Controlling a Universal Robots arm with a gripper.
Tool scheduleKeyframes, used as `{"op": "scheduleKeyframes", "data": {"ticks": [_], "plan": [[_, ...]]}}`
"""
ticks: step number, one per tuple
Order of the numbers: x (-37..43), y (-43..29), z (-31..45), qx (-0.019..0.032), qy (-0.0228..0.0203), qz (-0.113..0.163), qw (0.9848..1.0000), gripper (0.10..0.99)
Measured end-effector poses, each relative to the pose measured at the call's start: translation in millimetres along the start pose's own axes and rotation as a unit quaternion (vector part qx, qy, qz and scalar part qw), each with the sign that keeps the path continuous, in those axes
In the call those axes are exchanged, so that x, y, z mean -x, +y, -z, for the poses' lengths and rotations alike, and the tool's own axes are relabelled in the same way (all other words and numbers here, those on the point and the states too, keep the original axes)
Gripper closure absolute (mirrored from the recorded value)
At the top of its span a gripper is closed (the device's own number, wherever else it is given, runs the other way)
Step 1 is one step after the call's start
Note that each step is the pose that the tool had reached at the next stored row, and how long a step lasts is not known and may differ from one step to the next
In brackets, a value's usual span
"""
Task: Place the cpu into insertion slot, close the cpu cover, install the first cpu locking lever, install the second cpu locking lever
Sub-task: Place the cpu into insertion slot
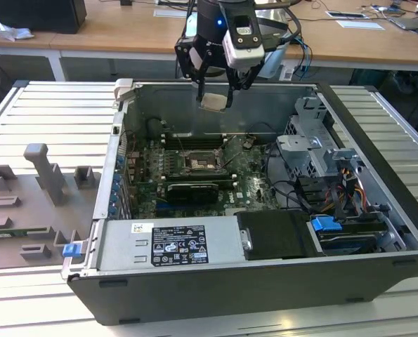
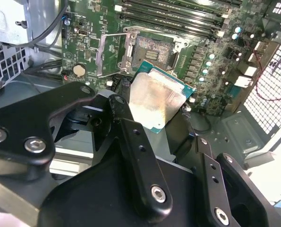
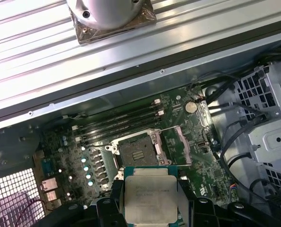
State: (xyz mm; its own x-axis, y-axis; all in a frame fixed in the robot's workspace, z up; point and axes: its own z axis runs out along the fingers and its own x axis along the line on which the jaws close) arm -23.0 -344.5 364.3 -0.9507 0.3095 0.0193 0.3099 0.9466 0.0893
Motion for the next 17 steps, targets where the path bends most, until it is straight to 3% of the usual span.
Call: {"op": "scheduleKeyframes", "data": {"ticks": [17], "plan": [[0.0, 0.0, 0.0, 0.0005, -0.0023, -0.026, 0.9997, 0.545]]}}
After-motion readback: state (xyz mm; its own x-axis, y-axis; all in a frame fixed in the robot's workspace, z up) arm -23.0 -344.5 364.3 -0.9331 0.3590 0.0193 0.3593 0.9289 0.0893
